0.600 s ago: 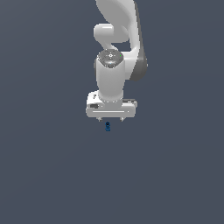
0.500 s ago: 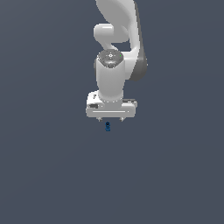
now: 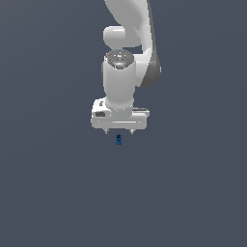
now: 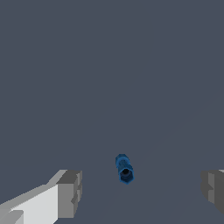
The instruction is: Pick up the object and move it to a goal position.
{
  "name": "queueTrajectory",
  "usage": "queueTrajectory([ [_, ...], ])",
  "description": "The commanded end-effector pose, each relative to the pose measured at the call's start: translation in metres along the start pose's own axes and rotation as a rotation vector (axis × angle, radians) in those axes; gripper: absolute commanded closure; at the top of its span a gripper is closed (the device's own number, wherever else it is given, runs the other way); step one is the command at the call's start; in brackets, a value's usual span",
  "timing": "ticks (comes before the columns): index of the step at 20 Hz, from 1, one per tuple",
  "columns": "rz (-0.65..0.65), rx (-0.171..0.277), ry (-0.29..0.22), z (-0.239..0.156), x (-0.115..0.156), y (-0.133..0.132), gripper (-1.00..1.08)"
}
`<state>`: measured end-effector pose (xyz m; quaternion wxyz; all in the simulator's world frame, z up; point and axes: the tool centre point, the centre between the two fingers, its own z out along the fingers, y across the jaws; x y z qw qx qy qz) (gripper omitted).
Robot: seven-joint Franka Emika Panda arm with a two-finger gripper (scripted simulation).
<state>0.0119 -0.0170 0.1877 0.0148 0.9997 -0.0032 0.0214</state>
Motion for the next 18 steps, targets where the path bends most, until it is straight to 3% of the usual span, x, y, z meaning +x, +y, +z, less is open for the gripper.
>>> queueTrajectory([
  [1,0.0,-0.003,0.003,-0.001,0.001,0.001,-0.92],
  [9,-0.041,0.001,-0.003,0.01,-0.005,0.001,-0.92],
  [18,-0.18,0.013,-0.018,0.043,-0.023,0.004,-0.92],
])
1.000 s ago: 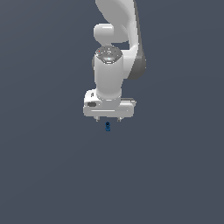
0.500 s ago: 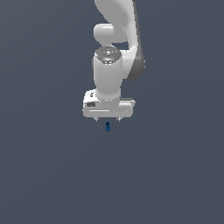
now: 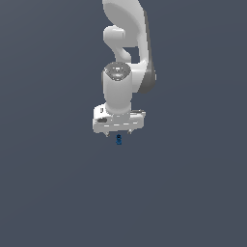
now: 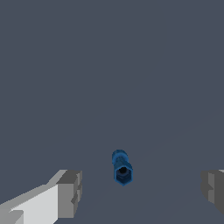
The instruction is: Pick up the object and move it to a goal position.
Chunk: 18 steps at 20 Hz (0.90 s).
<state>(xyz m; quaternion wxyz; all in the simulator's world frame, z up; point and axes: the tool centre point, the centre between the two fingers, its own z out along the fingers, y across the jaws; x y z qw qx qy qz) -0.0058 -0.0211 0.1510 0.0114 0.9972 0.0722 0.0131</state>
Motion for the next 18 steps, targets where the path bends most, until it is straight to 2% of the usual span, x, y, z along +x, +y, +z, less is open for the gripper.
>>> queueTrajectory([
  [1,-0.05,0.005,-0.005,0.012,-0.007,0.0,-0.92],
  [9,-0.19,0.02,-0.017,0.044,-0.028,-0.002,-0.92],
  [18,-0.252,0.027,-0.021,0.057,-0.038,-0.003,-0.92],
])
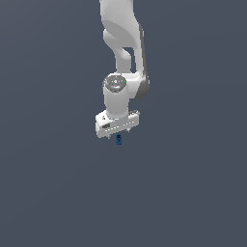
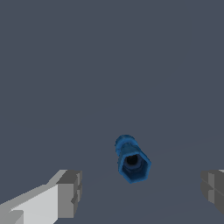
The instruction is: Pick up the object and move it to a goal position.
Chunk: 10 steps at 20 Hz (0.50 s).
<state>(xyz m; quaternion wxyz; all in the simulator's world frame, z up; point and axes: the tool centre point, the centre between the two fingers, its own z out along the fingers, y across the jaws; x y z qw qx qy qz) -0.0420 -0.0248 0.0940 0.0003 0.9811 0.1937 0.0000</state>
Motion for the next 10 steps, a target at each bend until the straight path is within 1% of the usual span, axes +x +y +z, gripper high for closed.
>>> queueTrajectory([
  [1,-0.007,0.001,0.0,0.001,-0.001,0.0,-0.92],
  [5,-0.003,0.0,0.0,0.004,-0.001,0.0,-0.92],
  [10,-0.005,0.0,0.0,0.022,-0.001,-0.001,-0.92],
])
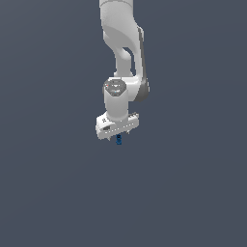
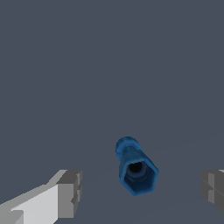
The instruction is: Pick up the object and move it to a goal position.
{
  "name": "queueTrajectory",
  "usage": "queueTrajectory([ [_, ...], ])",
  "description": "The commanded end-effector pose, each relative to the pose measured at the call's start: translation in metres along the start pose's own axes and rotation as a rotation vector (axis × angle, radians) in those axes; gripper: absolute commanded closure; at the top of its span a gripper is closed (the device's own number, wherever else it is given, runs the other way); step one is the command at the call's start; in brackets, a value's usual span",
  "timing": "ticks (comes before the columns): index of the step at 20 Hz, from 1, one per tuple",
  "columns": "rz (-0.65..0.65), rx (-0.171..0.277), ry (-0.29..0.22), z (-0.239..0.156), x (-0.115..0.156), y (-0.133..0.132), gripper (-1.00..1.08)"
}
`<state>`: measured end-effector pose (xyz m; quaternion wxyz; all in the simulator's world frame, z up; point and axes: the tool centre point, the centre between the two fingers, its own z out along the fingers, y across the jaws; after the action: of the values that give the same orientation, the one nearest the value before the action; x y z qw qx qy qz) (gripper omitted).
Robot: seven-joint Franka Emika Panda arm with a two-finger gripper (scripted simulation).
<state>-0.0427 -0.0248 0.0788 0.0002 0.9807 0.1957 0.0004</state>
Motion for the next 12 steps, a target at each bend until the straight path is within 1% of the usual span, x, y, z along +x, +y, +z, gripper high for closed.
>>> queueTrajectory([
  [1,-0.001,0.001,-0.001,0.012,-0.001,0.0,-0.92],
  [5,-0.002,0.001,-0.001,0.029,-0.001,-0.001,-0.92],
  [10,-0.003,0.001,-0.001,0.036,0.0,0.0,-0.92],
  [11,-0.003,0.001,-0.001,0.036,0.0,0.0,1.08],
  [12,-0.003,0.001,-0.001,0.036,0.0,0.0,1.08],
])
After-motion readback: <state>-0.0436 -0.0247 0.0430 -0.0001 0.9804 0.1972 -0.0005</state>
